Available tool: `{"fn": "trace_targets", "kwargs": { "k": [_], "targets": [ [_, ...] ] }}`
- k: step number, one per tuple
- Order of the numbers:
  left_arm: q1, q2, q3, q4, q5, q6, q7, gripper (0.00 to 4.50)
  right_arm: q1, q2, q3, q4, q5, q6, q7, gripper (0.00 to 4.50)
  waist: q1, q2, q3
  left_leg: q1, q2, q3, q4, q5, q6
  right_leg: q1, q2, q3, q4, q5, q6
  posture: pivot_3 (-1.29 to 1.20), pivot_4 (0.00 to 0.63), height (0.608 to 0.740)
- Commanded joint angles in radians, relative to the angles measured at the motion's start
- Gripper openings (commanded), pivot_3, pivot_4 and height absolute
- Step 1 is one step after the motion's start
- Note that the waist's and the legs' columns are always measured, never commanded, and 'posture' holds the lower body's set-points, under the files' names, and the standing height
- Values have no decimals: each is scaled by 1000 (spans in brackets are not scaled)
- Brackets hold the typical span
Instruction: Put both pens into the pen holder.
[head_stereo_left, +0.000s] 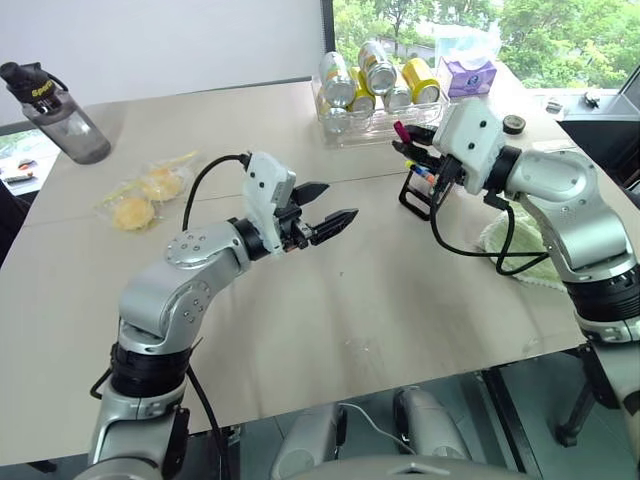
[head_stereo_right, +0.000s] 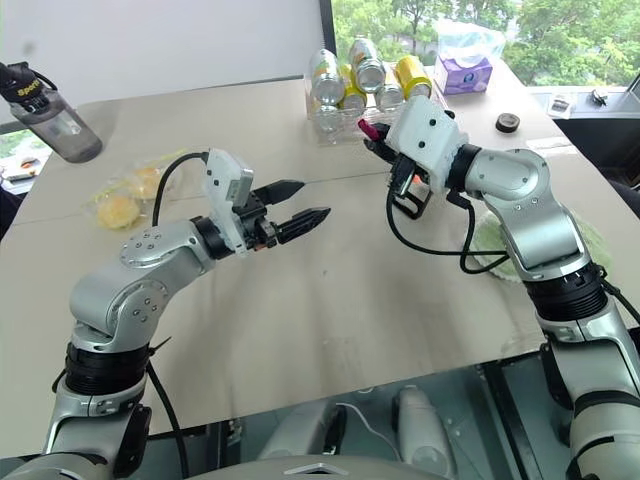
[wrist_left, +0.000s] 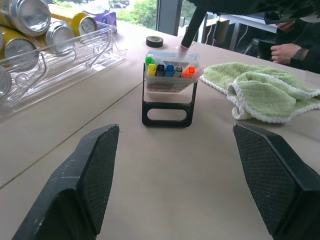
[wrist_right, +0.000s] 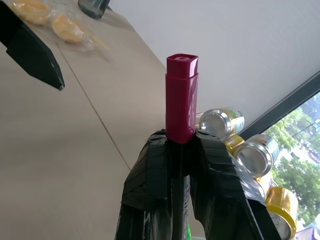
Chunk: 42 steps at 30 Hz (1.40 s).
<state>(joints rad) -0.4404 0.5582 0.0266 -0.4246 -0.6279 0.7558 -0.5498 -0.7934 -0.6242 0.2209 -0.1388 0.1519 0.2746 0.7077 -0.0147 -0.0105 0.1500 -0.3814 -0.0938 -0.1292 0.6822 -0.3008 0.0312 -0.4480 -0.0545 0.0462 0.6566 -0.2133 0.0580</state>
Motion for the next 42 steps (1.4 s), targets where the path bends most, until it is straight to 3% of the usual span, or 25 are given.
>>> {"fn": "trace_targets", "kwargs": {
  "k": [1,12,13,16,19,20,22,26,30,36,39,42],
  "targets": [
    [-17,29,-12,-45,28,-22,-26,3755,-3,-3,-24,-7,-34,-37,14,47,1,0,0,0,0,0,0,0,0,0,0,0,0,0,0,0,150,739],
    [-19,33,-20,-65,43,-18,-48,3755,17,4,-15,120,-161,-151,23,47,0,0,0,0,0,0,0,0,0,0,0,0,0,0,0,0,150,739],
    [-17,33,-20,-66,44,-19,-49,3843,16,6,-13,137,-175,-166,19,848,0,0,0,0,0,0,0,0,0,0,0,0,0,0,0,0,150,739],
    [-10,33,-20,-71,47,-20,-50,3843,14,10,-13,164,-199,-193,21,1728,1,0,0,0,0,0,0,0,0,0,0,0,0,0,0,0,150,739],
    [-4,35,-23,-73,51,-19,-55,3843,18,20,-24,181,-210,-206,14,3044,1,0,0,0,0,0,0,0,0,0,0,0,0,0,0,0,150,739],
    [-2,36,-24,-74,52,-20,-58,3843,20,24,-30,183,-212,-206,8,3752,0,0,0,0,0,0,0,0,0,0,0,0,0,0,0,0,150,739],
    [6,37,-25,-74,57,-22,-60,3843,20,27,-43,181,-210,-206,2,4455,0,0,0,0,0,0,0,0,0,0,0,0,0,0,0,0,150,739],
    [20,35,-20,-77,64,-25,-62,3843,29,34,-73,158,-180,-190,6,4455,1,0,0,0,0,0,0,0,0,0,0,0,0,0,0,0,150,739],
    [64,40,7,-80,72,-42,-57,3843,90,89,-151,45,9,-67,52,4455,0,0,0,0,0,0,0,0,0,0,0,0,0,0,0,0,150,739],
    [267,66,71,-127,128,-118,-47,3843,360,67,-237,-129,290,135,179,4455,4,0,0,0,0,-1,-1,0,0,1,0,0,-2,0,0,0,150,739],
    [415,117,75,-104,239,-190,-33,3843,513,16,-243,-115,297,128,229,4455,6,1,1,1,0,-1,-2,0,0,1,0,0,-2,0,0,0,150,739],
    [545,105,115,-94,255,-263,-46,3843,630,22,-266,-73,289,64,229,4455,5,1,1,1,0,0,-2,0,0,1,0,0,-1,0,0,0,150,739]
  ]
}}
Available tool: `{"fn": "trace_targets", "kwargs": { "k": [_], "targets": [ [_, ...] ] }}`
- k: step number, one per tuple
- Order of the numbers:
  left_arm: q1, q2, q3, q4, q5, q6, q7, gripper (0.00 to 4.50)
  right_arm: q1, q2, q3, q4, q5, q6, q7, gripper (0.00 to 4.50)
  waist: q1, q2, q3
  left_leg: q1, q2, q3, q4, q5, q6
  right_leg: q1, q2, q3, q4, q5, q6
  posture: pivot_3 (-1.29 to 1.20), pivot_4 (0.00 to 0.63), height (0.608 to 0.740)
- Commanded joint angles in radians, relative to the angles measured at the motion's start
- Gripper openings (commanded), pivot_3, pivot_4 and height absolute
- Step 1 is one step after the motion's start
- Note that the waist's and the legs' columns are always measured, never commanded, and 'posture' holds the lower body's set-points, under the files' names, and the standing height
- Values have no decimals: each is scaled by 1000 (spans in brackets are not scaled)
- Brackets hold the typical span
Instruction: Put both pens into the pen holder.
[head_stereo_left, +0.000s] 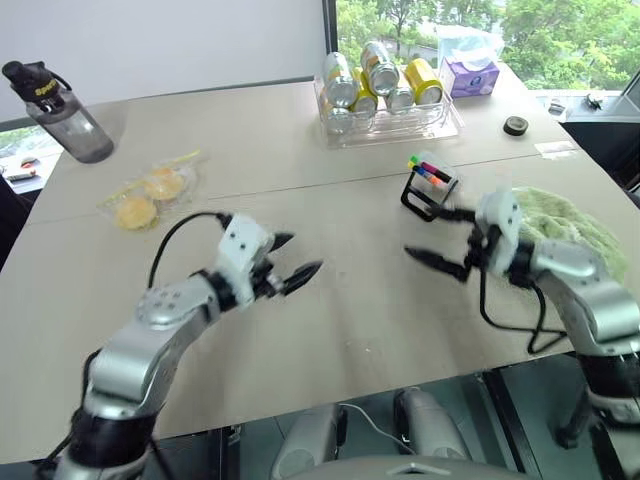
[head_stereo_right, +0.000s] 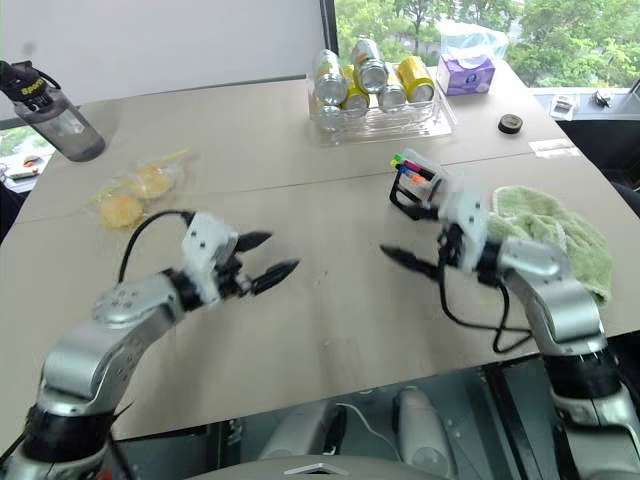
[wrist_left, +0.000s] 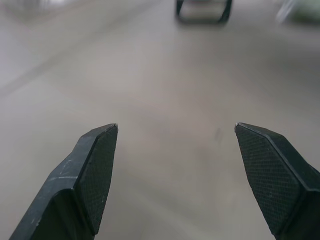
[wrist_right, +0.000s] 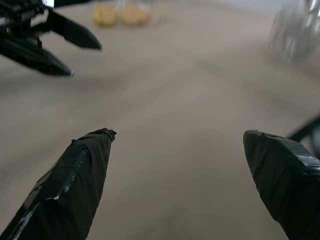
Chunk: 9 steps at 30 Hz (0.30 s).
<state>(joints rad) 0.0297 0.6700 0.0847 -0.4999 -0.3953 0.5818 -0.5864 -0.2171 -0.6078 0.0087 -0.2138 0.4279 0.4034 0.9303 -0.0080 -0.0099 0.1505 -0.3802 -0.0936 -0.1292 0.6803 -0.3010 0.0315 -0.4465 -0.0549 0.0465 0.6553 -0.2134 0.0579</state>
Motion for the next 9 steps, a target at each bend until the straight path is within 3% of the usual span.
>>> {"fn": "trace_targets", "kwargs": {
  "k": [1,5,9],
  "targets": [
    [131,-14,68,-12,37,-122,-11,3843,95,8,-55,20,-7,-112,10,4455,-2,0,0,1,0,0,0,0,0,0,0,0,1,0,0,0,150,739],
    [260,-47,85,-23,68,-194,-2,3843,181,40,-80,40,-12,-177,-13,4455,-1,0,0,1,1,1,0,0,0,1,0,0,1,0,0,0,150,739],
    [272,-71,74,-63,58,-174,15,3843,205,46,-66,63,-37,-213,-12,4455,2,1,0,3,0,1,0,0,0,3,0,0,1,0,0,0,150,739]
  ]
}}
